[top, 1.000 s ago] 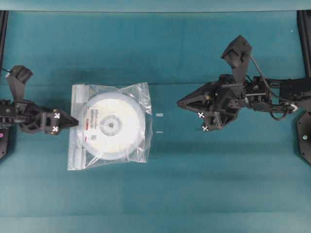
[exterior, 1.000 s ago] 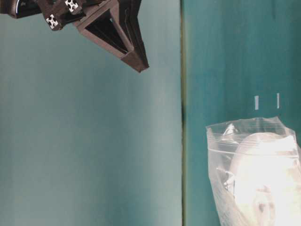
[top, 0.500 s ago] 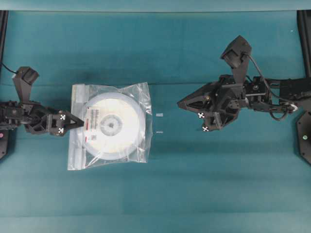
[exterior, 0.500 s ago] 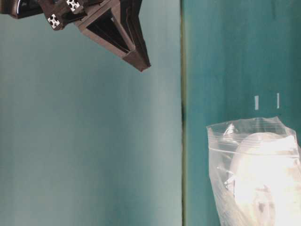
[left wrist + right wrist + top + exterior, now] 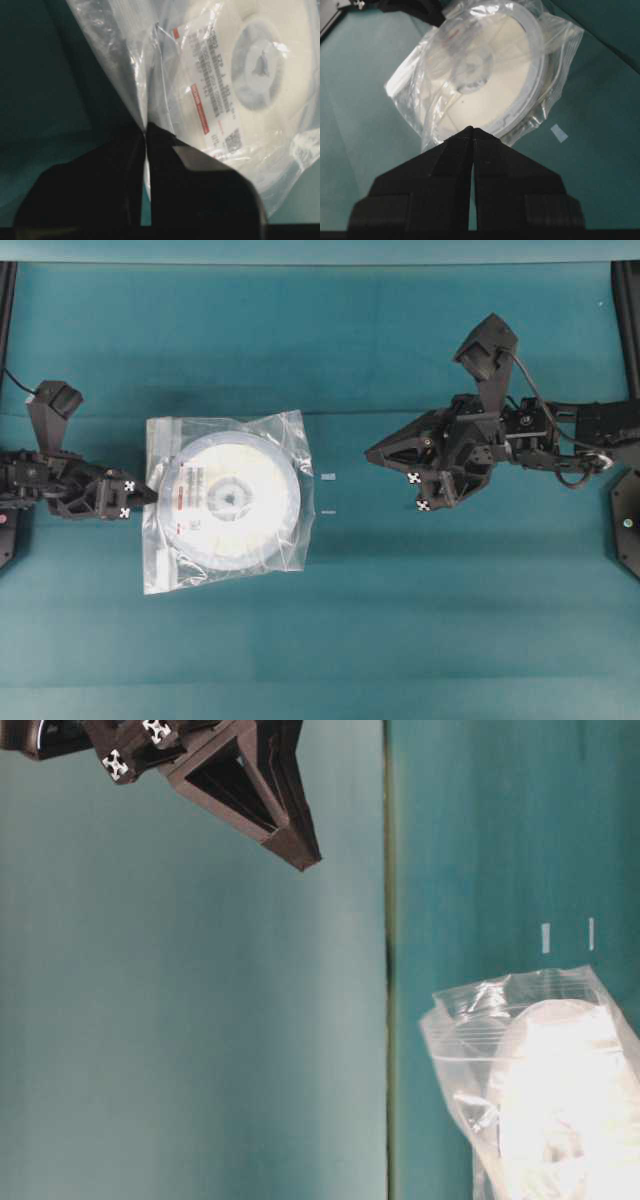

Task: Take out the reel from the clear zip bag.
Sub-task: 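Grasp the left edge of the clear zip bag with the left gripper, then reach the right gripper into the bag opening and grasp the reel rim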

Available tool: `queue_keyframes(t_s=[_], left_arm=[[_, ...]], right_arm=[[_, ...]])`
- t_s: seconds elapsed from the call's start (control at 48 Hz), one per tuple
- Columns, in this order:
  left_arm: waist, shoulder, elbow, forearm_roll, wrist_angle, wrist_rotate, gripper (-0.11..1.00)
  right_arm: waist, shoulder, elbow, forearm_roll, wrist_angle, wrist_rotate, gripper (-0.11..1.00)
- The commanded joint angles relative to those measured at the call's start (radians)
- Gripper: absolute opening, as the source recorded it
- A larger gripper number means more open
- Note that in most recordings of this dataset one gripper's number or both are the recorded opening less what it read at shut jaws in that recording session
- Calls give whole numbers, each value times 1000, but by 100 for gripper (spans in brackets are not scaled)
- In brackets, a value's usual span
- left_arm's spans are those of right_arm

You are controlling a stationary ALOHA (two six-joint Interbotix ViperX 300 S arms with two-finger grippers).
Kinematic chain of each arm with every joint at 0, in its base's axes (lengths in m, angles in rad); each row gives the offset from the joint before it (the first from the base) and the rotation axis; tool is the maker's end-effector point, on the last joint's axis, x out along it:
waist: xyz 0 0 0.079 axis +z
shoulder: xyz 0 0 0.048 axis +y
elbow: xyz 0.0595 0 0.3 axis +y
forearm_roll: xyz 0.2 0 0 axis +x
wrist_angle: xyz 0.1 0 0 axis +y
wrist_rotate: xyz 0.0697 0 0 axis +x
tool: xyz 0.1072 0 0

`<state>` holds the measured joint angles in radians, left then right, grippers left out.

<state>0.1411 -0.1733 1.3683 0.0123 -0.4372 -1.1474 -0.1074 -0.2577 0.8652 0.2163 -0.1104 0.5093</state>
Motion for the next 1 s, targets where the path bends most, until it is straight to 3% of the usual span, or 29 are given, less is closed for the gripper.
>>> queue_keyframes(t_s=[0.0, 0.125, 0.354, 0.458, 0.666, 0.729, 0.979], left_arm=[[3, 3, -8, 5, 15, 9, -1], [15, 2, -17, 3, 17, 44, -1], [26, 2, -29, 3, 17, 80, -1], [26, 2, -29, 3, 17, 80, -1], [28, 2, -28, 3, 17, 80, -1], [28, 0, -28, 3, 17, 80, -1], [26, 0, -29, 5, 17, 81, -1]], right_arm=[[8, 0, -14, 3, 0, 15, 0], [14, 29, -20, 32, 41, 58, 0], [23, 147, -63, 37, 83, 166, 5], [23, 199, -106, 37, 83, 186, 20], [25, 295, -184, 38, 87, 233, 77], [26, 316, -198, 38, 87, 252, 88], [26, 385, -230, 38, 80, 299, 87]])
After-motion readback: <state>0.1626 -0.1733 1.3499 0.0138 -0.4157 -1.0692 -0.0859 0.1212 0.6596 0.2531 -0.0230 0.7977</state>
